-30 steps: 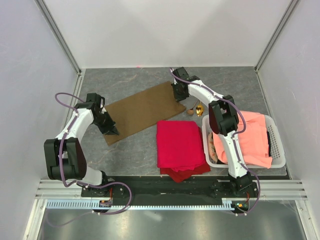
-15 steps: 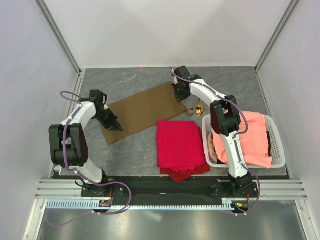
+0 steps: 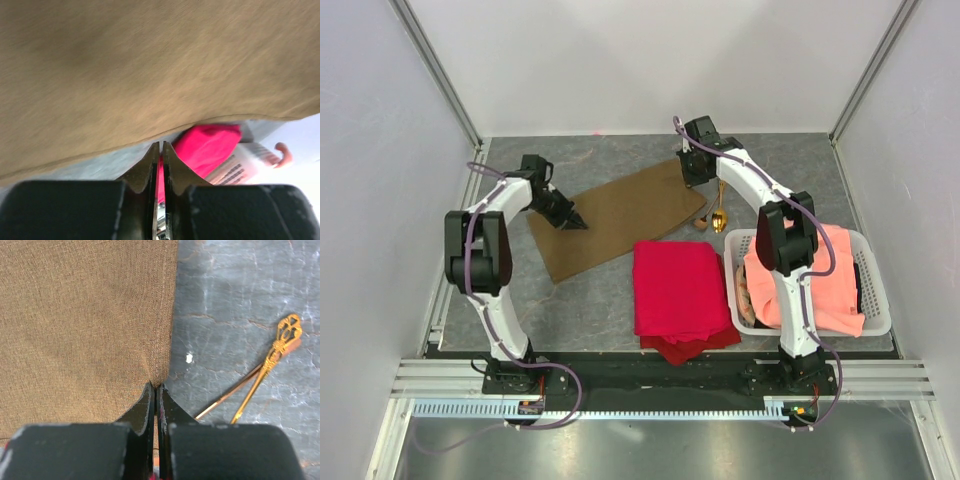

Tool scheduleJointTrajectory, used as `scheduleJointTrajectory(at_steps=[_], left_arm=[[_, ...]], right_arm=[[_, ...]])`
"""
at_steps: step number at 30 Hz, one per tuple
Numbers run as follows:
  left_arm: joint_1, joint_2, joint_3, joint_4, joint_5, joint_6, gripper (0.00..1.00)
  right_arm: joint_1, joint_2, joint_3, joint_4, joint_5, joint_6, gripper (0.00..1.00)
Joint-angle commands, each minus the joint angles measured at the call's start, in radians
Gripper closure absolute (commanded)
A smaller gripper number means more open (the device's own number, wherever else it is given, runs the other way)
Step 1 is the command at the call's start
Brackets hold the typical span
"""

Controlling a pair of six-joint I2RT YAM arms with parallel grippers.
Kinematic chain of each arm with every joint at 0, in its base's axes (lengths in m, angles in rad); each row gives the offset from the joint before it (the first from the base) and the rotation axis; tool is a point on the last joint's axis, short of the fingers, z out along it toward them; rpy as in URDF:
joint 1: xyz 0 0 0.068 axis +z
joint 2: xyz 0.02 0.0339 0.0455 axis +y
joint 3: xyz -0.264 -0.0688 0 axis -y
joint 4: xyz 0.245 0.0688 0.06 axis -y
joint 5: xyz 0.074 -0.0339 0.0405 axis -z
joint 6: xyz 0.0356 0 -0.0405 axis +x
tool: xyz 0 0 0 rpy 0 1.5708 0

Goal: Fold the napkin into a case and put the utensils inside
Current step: Pick up the rectangle-folded napkin from the center of the board, then fold the rectangle-folded napkin at the center of the board.

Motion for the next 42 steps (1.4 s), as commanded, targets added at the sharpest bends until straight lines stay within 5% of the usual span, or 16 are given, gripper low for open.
scheduleJointTrajectory(at_steps=[1,9,26,42], left_arm=[[-0.072,0.110,0.160,0.093,0.042,-0.140,0.89],[-0.133,0.315,0.370,0.133,-0.020,-0.290,0.90],[-0.202,0.490,0.496,0.142,-0.075,-0.416,0.92],[-0.168,0.331,0.551,0.023,-0.103,-0.232,0.90]], right_arm=[[-0.001,-0.069,-0.022,0.007,-0.010,-0.025,1.00],[-0.001,-0.084,-0.008,0.007,-0.037,-0.013,1.00],[0.002,-0.152,-0.016,0.016,-0.142,0.038,1.00],[0.069,-0.158,0.055,0.038,-0.252,0.119,1.00]])
